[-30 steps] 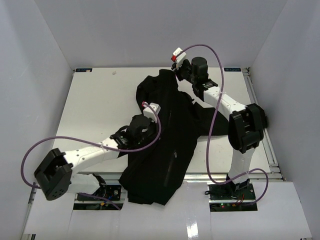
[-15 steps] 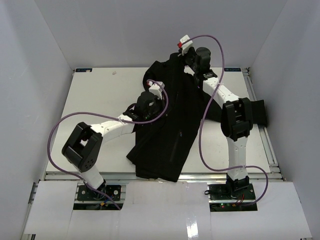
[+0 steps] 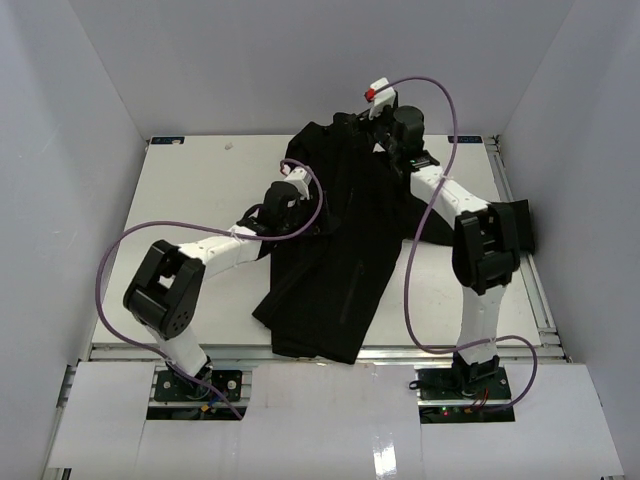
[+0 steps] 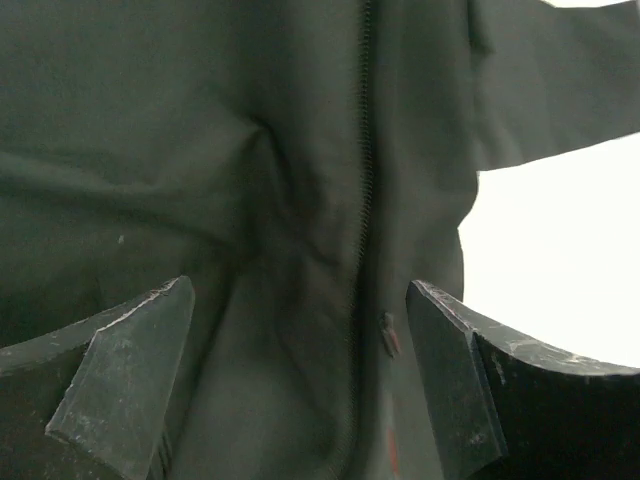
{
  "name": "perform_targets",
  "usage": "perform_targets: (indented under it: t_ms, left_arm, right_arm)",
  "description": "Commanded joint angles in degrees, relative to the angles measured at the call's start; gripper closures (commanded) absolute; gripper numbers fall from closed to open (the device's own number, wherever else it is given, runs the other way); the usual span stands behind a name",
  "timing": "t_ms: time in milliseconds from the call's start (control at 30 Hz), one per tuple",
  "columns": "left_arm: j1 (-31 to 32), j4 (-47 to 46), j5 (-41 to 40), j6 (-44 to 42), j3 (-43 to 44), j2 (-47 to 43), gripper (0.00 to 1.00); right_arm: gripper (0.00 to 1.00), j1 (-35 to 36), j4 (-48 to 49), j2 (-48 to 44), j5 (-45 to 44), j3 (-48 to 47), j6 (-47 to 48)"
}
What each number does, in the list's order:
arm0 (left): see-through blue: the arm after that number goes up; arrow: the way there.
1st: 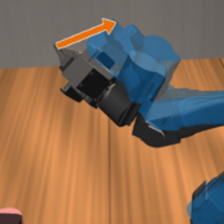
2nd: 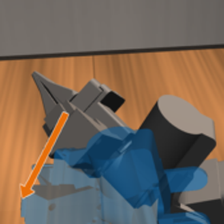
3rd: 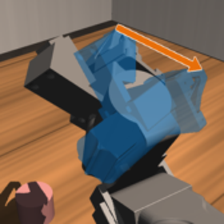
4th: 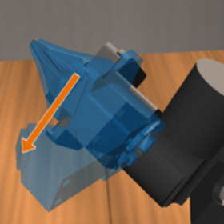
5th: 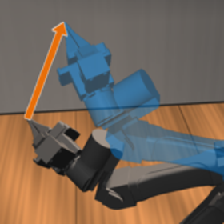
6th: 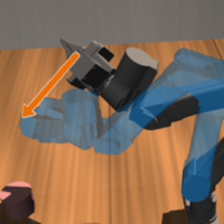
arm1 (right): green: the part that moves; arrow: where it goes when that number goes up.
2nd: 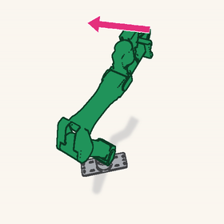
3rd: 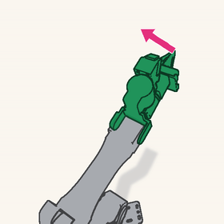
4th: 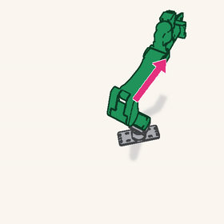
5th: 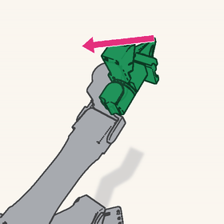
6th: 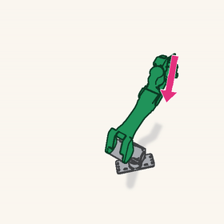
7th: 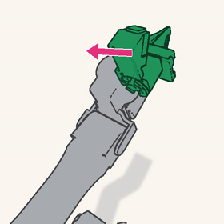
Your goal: Zip up the jacket
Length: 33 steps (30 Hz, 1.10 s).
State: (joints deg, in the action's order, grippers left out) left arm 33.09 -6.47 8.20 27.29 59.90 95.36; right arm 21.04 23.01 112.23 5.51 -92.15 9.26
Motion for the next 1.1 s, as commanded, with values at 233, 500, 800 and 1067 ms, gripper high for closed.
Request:
perform_targets:
  t_ms: [233, 500, 800, 1067]
  left_arm:
    - [1.7, 1.8, 10.4, -0.9, -9.1, -27.9, 0.02]
    - [3.4, -9.5, 13.4, 1.1, -29.9, -44.6, 0.02]
    - [8.8, -11.5, 6.8, -1.3, -36.8, -54.7, 0.02]
    - [8.9, -11.2, 6.7, -2.1, -36.4, -53.7, 0.02]
  right_arm:
    - [0.1, 8.3, -26.6, -44.7, -10.3, 30.8, -30.2]
    - [0.1, 19.1, -34.5, -68.3, -20.0, 50.7, -34.1]
    - [0.1, 19.7, -34.9, -76.3, -18.9, 55.9, -33.2]
    - [0.1, 19.7, -34.9, -79.6, -20.9, 57.2, -32.3]
